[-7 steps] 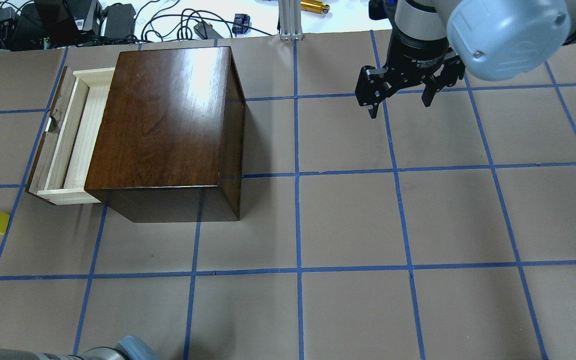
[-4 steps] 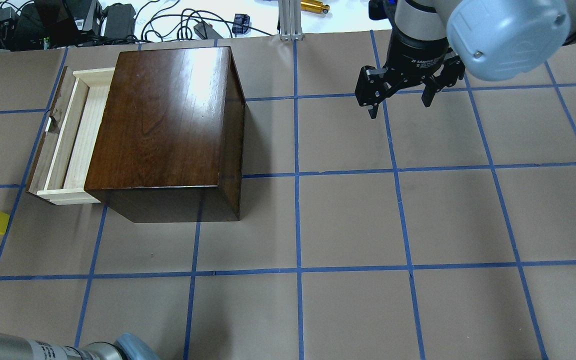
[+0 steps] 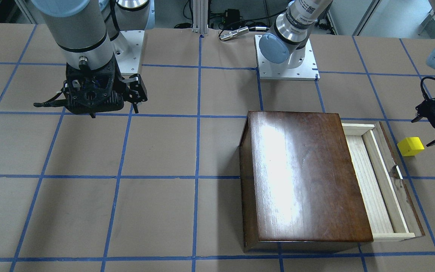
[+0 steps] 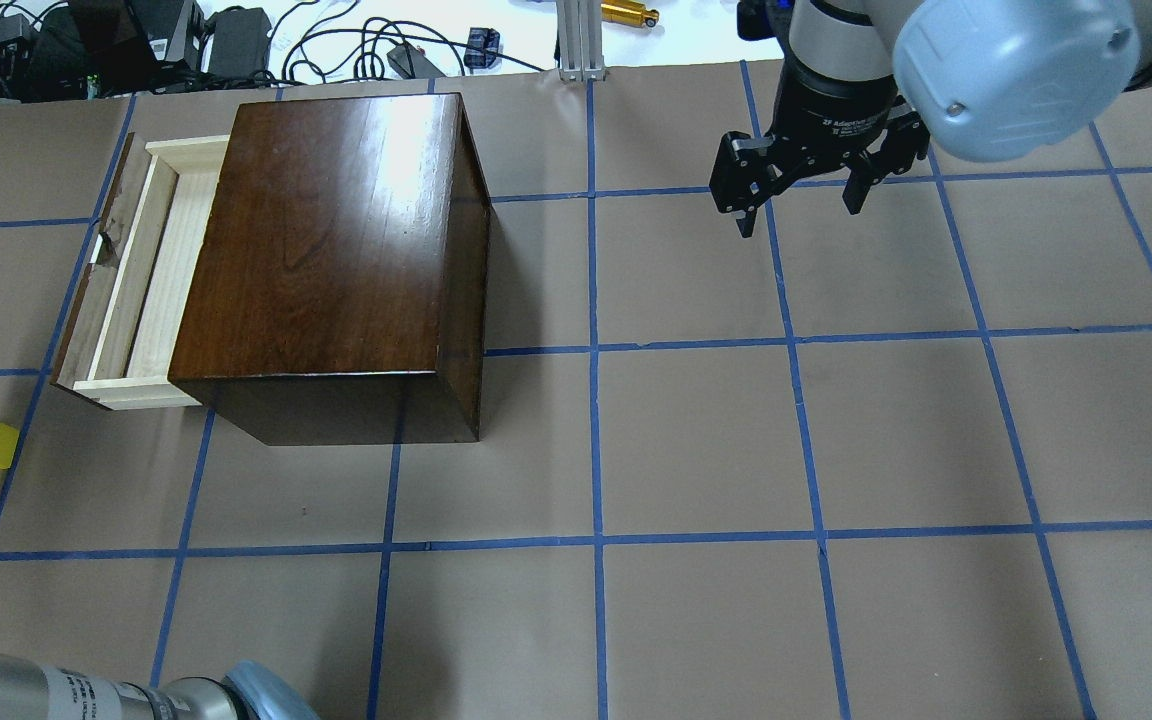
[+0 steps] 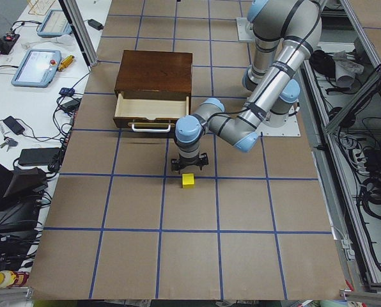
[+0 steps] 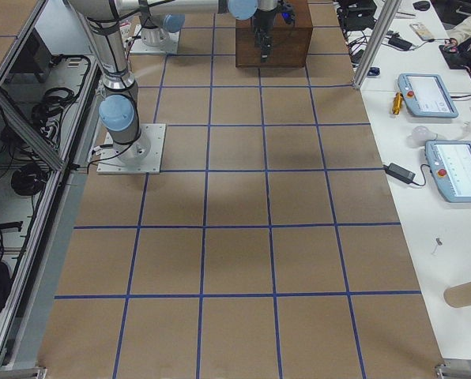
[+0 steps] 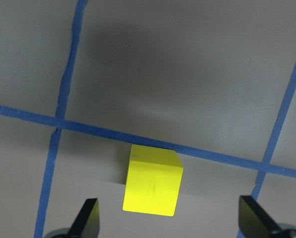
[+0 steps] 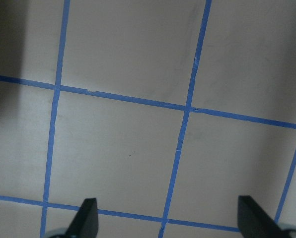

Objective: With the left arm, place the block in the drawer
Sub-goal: 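Lower the left gripper around the yellow cube and close on it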

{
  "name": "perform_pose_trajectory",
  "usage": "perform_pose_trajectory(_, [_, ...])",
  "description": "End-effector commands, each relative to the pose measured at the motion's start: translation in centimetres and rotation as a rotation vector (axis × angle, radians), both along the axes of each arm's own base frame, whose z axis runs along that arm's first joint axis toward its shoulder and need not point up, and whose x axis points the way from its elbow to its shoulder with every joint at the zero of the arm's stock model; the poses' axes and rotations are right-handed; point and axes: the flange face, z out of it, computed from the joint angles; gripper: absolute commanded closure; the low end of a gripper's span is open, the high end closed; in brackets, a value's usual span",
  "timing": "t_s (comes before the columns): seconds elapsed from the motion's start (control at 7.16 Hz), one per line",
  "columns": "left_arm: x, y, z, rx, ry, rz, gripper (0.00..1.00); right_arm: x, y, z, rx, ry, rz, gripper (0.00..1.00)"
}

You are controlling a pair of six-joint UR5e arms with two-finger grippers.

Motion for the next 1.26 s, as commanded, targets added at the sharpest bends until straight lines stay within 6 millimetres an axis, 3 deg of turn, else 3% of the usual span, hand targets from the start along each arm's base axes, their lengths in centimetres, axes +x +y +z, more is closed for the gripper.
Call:
perform_pose_trajectory(0.0, [0.6, 1.8, -2.3, -0.029, 0.028, -0.046, 0.00, 0.0, 0.0, 0.0, 0.000, -0.001, 0.000, 0.00])
perform_pose_trajectory(1.12, [1.8, 0.6, -6.1, -0.055, 0.028, -0.096, 0.00, 0.0, 0.0, 0.0, 0.000, 0.000, -0.001, 0.00])
